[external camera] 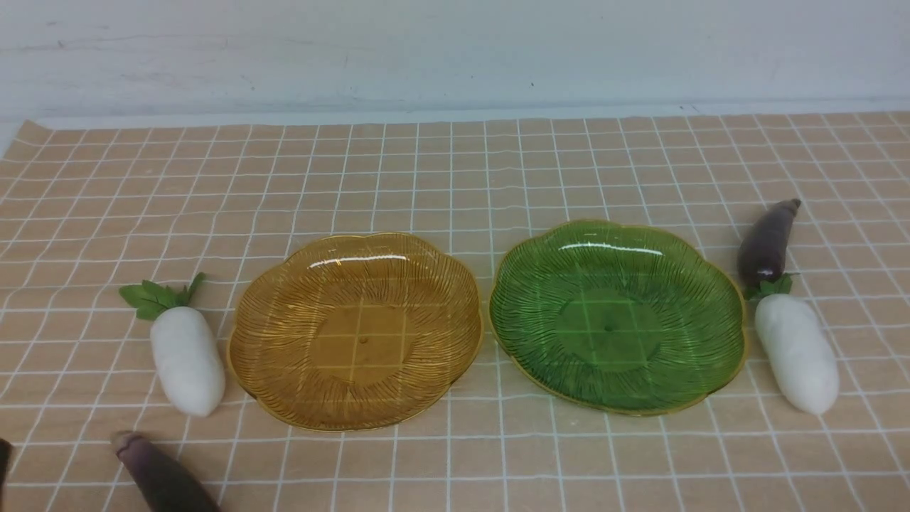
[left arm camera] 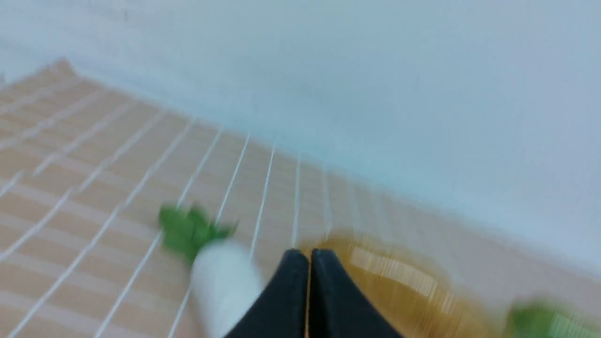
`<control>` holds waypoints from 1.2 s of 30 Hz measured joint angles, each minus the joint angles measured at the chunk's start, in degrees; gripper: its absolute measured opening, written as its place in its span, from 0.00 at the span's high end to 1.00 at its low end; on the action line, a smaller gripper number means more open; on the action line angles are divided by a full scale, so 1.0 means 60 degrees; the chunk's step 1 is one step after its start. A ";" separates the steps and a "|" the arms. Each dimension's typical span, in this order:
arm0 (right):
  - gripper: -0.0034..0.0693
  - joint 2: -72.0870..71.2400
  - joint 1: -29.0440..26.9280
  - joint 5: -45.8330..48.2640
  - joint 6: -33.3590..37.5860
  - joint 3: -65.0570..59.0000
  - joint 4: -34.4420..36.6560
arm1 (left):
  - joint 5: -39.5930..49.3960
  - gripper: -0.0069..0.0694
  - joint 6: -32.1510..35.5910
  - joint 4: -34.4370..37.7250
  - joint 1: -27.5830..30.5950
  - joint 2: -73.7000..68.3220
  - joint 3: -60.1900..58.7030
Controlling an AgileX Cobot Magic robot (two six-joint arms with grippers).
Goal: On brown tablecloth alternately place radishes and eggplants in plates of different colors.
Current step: 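Pick up the eggplant and place it in the yellow plate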
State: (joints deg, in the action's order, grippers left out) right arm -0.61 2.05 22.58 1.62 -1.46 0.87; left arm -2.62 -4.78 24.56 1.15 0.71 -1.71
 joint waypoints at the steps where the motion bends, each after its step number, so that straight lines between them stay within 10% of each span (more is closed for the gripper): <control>1: 0.97 0.0000 0.0000 0.0000 0.0000 0.0000 0.0000 | -0.0485 0.91 -0.0035 0.0284 0.0000 0.0000 0.0000; 7: 0.97 0.0000 0.0000 -0.1109 -0.0624 -0.0039 0.1679 | -0.1124 0.91 -0.0027 0.1304 0.0000 -0.0019 0.1226; 15: 0.97 0.0000 0.0000 -0.3107 -0.1641 -0.0049 0.5832 | 0.4697 0.91 0.1536 0.0942 0.0000 -0.3415 0.5695; 24: 0.97 0.0000 0.0000 -0.2989 -0.1644 -0.0049 0.6073 | 0.8757 0.91 0.0541 -0.1480 0.0011 -0.8604 0.6871; 36: 0.97 0.3169 0.0000 0.3778 -0.0357 0.4813 0.3989 | 0.8452 0.90 0.0162 -0.1030 0.1509 -1.1475 0.6947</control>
State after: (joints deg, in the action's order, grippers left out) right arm 18.40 2.05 45.25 -0.52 27.42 24.80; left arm 48.09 -3.81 18.38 10.21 -68.14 39.97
